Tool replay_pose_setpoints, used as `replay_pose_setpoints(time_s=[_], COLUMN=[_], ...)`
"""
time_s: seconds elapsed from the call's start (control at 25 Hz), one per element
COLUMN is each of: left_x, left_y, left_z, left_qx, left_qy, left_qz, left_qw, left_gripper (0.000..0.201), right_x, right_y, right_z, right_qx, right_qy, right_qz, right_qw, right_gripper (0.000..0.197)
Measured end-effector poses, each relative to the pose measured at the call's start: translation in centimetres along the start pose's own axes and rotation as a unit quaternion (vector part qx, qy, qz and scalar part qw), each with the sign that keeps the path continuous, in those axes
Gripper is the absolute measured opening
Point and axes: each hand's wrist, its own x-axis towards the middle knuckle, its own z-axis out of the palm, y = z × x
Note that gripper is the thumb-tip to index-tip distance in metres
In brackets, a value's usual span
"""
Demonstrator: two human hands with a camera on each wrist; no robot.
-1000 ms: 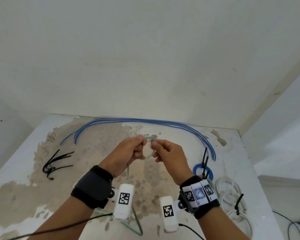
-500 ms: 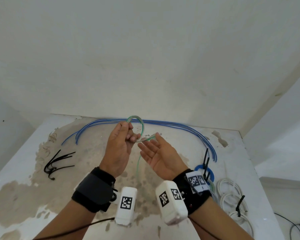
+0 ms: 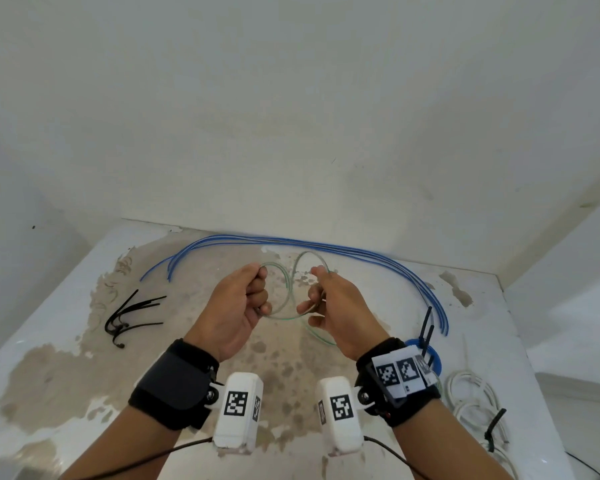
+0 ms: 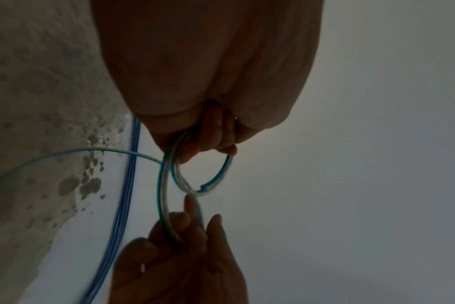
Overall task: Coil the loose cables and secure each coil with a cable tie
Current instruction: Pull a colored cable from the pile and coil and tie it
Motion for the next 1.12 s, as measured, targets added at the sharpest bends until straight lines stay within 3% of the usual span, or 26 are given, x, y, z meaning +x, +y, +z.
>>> replay_pose_setpoints(time_s=[0.12, 0.32, 0.56, 0.68, 0.8, 0.92, 1.04, 1.12], left_x=[-0.4, -0.9, -1.2, -0.7, -0.1, 0.5, 0.8, 0.9], left_y=[0.0, 0.6, 1.9, 2.6, 3.5, 4.3, 5.3, 5.7], left_z=[-0.3, -0.4, -1.0, -2.0, -3.8, -6.4, -8.6, -9.8], left_qx=[0.116, 0.231, 0.313, 0.364, 0.359, 0.368, 0.320, 0.272], left_qy=[-0.012, -0.054, -0.067, -0.040, -0.018, -0.034, -0.052, -0.074], left_qz=[-0.033, -0.067, -0.068, -0.015, 0.016, 0.060, 0.068, 0.039], left_qw=[0.993, 0.969, 0.945, 0.931, 0.933, 0.927, 0.944, 0.959], left_gripper=[0.030, 0.035, 0.068, 0.060, 0.054, 0.058, 0.057, 0.057], right_x=[-0.3, -0.7, -1.2, -1.3, -1.8, -1.9, -1.7, -1.8], right_y=[-0.2, 0.0, -0.1, 0.2, 0.7, 1.1, 1.2, 1.3], right_z=[-0.3, 0.1, 2.3, 4.3, 6.6, 9.2, 11.7, 13.1], right_qx=[-0.136, -0.242, -0.354, -0.396, -0.332, -0.325, -0.292, -0.303], right_qy=[-0.050, -0.119, -0.155, -0.132, -0.048, 0.000, 0.022, 0.039], right_qz=[-0.055, -0.088, -0.144, -0.185, -0.197, -0.203, -0.199, -0.198], right_qw=[0.988, 0.959, 0.911, 0.890, 0.921, 0.924, 0.935, 0.931], right_gripper=[0.031, 0.035, 0.040, 0.033, 0.026, 0.020, 0.021, 0.021])
